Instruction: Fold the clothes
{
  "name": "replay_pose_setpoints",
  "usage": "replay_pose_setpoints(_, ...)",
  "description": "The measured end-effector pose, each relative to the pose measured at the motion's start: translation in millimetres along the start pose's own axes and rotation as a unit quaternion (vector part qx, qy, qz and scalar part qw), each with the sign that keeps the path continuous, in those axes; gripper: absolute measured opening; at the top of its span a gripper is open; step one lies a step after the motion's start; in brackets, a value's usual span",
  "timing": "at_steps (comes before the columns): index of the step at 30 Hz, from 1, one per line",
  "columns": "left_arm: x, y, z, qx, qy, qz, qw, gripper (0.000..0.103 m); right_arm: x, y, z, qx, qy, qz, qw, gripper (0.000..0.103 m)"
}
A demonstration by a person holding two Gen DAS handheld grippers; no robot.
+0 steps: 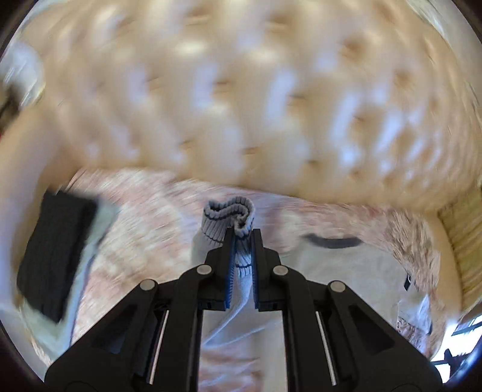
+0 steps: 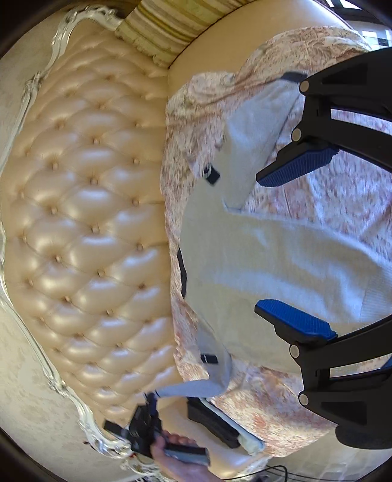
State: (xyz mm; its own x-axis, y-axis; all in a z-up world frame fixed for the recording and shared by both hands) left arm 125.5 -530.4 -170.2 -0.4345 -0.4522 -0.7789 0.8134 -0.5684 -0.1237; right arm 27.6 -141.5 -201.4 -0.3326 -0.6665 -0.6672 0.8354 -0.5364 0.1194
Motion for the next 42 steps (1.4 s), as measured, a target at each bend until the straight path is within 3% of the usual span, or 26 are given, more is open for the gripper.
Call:
replay_pose_setpoints(5, 40, -144, -12, 0.118, -0.004, -0.018, 0.9929, 0.011, -11, -40, 0, 0.023, -0.006, -0.020, 1.000, 0.078)
replay_pose_setpoints(7, 62, -206, -35, 0.174, -0.002, -0.022, 0.9845, 0.011, -14, -55, -4, 0.033, -0.003, -0.026, 0.999, 0.078)
replay_pose_setpoints(12, 99, -295, -104, 0.256, -0.002, -0.016, 0.9665, 0.011, -17, -89, -15, 0.059, 0.004, -0.041, 0.997, 0.078)
replay_pose_setpoints(17, 118, -320, -153, 0.300, -0.005, 0.006, 0.9538, 0.011, -17, -112, -24, 0.073, 0.013, -0.051, 0.996, 0.078)
replay_pose_setpoints(19, 119, -322, -158, 0.305, -0.007, 0.009, 0.9523, 0.011, -17, -117, -25, 0.074, 0.014, -0.053, 0.996, 0.078)
replay_pose_setpoints(23, 108, -324, -157, 0.337, -0.036, 0.029, 0.9405, 0.010, -14, -122, -26, 0.083, 0.013, -0.055, 0.995, 0.078)
replay_pose_setpoints(26, 115, -327, -164, 0.356, -0.016, 0.035, 0.9338, 0.010, -11, -119, -27, 0.084, 0.013, -0.052, 0.995, 0.078)
replay_pose_setpoints(30, 126, -331, -171, 0.353, 0.004, 0.024, 0.9354, 0.013, -6, -111, -26, 0.082, 0.014, -0.047, 0.995, 0.078)
replay_pose_setpoints(33, 129, -333, -183, 0.344, 0.030, -0.004, 0.9386, 0.026, -6, -106, -26, 0.074, 0.016, -0.046, 0.996, 0.078)
replay_pose_setpoints(34, 125, -332, -182, 0.330, 0.032, -0.021, 0.9433, 0.031, -6, -106, -27, 0.075, 0.017, -0.048, 0.996, 0.078)
replay_pose_setpoints(36, 121, -323, -173, 0.293, 0.038, -0.048, 0.9542, 0.057, -7, -110, -26, 0.078, 0.016, -0.052, 0.995, 0.078)
replay_pose_setpoints(38, 119, -310, -160, 0.251, 0.046, -0.071, 0.9644, 0.065, -9, -114, -24, 0.082, 0.011, -0.056, 0.995, 0.078)
replay_pose_setpoints(42, 114, -285, -131, 0.165, 0.061, -0.116, 0.9776, 0.066, -17, -131, -23, 0.095, 0.000, -0.067, 0.993, 0.078)
Point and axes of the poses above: each gripper's, at about its wrist camera, not at the fingertips, and x roughly the way its jaws point, y to its left, z to its top, the point moved 8 cm from there along x, roughly the way its jaws point, and after that the axes turned 4 degrees about -y, right-handed, at the moved point
